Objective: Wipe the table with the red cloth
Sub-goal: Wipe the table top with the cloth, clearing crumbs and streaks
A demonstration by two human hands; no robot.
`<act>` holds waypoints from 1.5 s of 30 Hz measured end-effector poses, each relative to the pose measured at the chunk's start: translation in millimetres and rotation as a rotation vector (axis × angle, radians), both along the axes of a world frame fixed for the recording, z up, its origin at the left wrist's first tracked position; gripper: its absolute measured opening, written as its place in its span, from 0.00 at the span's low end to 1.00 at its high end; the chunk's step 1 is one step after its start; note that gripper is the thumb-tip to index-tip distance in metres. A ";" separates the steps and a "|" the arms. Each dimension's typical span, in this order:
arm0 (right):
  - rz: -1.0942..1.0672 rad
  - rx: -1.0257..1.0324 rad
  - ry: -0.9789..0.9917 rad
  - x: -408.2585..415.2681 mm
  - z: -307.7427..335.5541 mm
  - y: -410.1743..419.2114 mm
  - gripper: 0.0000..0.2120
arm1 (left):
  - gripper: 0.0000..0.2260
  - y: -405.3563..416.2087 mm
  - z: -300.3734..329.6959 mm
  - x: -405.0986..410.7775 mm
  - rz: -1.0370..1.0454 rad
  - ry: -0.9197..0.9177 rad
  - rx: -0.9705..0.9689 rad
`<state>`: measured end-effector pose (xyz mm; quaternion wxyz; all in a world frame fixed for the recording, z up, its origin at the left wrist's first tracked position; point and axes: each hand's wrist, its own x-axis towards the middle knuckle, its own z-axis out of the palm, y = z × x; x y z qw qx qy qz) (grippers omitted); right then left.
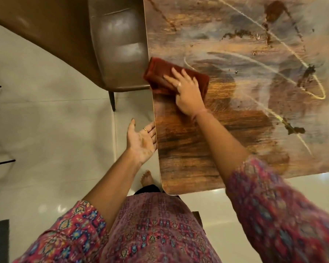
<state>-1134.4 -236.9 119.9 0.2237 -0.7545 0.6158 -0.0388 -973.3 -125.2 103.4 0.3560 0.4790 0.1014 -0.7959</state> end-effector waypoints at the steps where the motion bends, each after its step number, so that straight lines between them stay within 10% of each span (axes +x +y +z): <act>1: -0.012 0.013 -0.003 5.5 -0.8 -25.5 0.34 | 0.36 0.0 0.1 0.3 -0.002 0.000 0.000; 11: 0.077 0.113 -0.202 13.7 6.4 160.7 0.32 | 0.29 9.0 -5.1 7.7 0.155 -0.046 0.128; 23: -0.057 0.076 -0.121 45.5 0.2 -48.4 0.28 | 0.24 25.0 9.1 13.6 0.147 -0.086 0.057; 33: 0.299 0.197 -0.184 -24.7 9.3 227.7 0.33 | 0.21 55.7 -14.8 41.4 0.217 -0.221 0.133; 41: -0.334 0.029 -0.141 -29.1 -2.0 100.6 0.23 | 0.17 90.4 -12.8 4.9 0.041 -0.183 0.181; 45: -0.126 0.028 -0.152 9.4 -4.0 189.5 0.27 | 0.18 111.6 -10.2 -9.5 0.068 -0.142 0.206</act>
